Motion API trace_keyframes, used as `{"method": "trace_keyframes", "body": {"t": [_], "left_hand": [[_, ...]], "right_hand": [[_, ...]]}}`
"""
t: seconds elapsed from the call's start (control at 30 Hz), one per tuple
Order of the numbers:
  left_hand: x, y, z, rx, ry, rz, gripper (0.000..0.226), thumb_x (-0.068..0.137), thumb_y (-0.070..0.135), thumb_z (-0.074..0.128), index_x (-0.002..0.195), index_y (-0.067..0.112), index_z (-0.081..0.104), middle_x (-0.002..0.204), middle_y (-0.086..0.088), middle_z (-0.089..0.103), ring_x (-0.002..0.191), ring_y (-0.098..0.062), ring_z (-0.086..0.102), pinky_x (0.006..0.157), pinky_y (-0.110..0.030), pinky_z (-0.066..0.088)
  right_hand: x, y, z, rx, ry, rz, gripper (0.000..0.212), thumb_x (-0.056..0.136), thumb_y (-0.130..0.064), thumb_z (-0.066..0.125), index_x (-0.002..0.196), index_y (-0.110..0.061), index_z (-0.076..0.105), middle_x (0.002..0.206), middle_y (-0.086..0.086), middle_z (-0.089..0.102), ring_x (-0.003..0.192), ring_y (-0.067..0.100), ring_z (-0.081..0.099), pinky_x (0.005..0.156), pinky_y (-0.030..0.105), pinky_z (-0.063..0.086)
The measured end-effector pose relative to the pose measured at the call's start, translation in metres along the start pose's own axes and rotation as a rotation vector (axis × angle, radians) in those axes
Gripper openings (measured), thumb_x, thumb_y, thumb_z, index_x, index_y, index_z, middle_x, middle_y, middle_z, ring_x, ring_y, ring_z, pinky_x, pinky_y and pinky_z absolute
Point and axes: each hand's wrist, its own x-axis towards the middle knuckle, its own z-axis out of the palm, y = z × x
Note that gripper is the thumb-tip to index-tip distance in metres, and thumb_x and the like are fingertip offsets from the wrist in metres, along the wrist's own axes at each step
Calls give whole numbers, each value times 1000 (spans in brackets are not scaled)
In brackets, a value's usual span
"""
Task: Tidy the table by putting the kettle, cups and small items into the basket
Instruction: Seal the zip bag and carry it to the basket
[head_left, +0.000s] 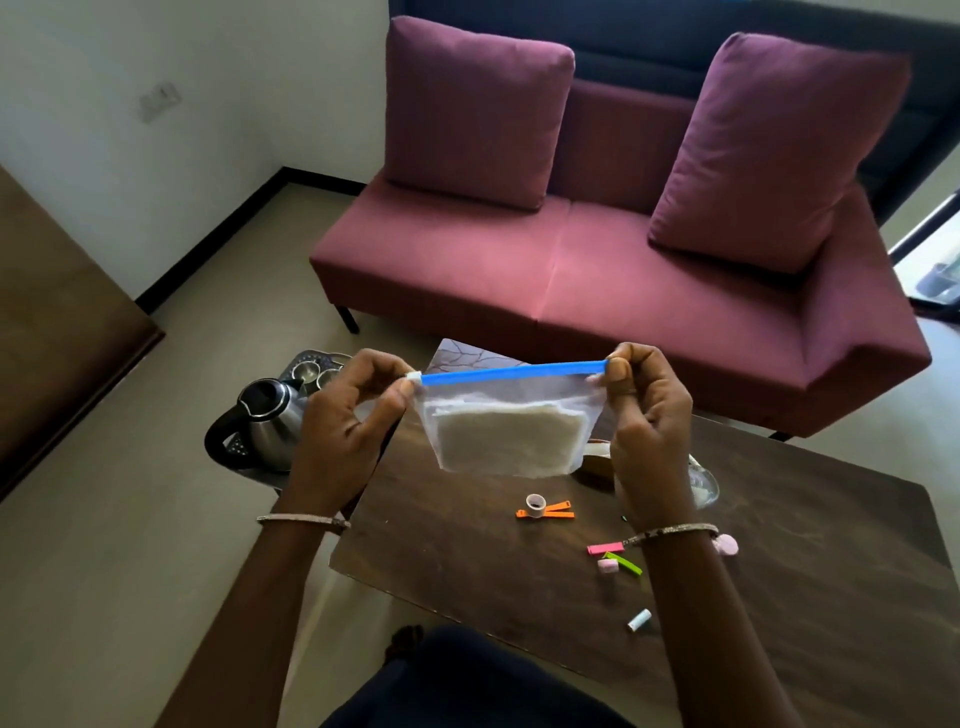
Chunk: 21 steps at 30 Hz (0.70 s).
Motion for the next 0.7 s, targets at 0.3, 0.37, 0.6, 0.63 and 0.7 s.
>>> {"method": "trace_keyframes", "body": {"t": [0.3,0.37,0.6,0.63,0.7], "left_hand": [[-18,-25,12,-513,178,-366,16,91,25,60,94,15,73,92,-2,74,85,-16,66,77,-23,56],[-17,-26,6,-608,235,-390,19,90,21,60,97,7,69,89,-2,75,88,-14,70,77,-25,57],[2,-51,-27,-592,382,-446,17,90,14,63,98,0,69,78,-3,75,73,-10,70,67,-21,56],[5,-59,-33,-541,388,-455,19,90,13,65,100,-2,70,78,-4,74,72,-11,69,68,-22,56],[13,-78,-48,-426,384,-462,18,87,14,69,99,1,72,76,-4,74,70,-10,68,70,-21,55]], "right_hand": [[9,16,37,182,-111,120,12,103,-21,53,102,-11,57,95,25,71,83,30,75,73,32,58],[9,24,44,192,-187,197,24,98,-23,61,111,-4,57,97,19,75,90,32,74,78,36,60],[10,54,77,89,-431,340,26,89,-26,72,104,-6,74,100,13,77,100,26,73,90,33,56],[12,56,85,97,-416,351,25,89,-27,72,103,-7,75,98,13,78,97,24,73,86,29,57],[19,61,104,102,-392,366,22,90,-26,72,101,-8,76,96,13,78,93,21,74,80,25,57]]}}
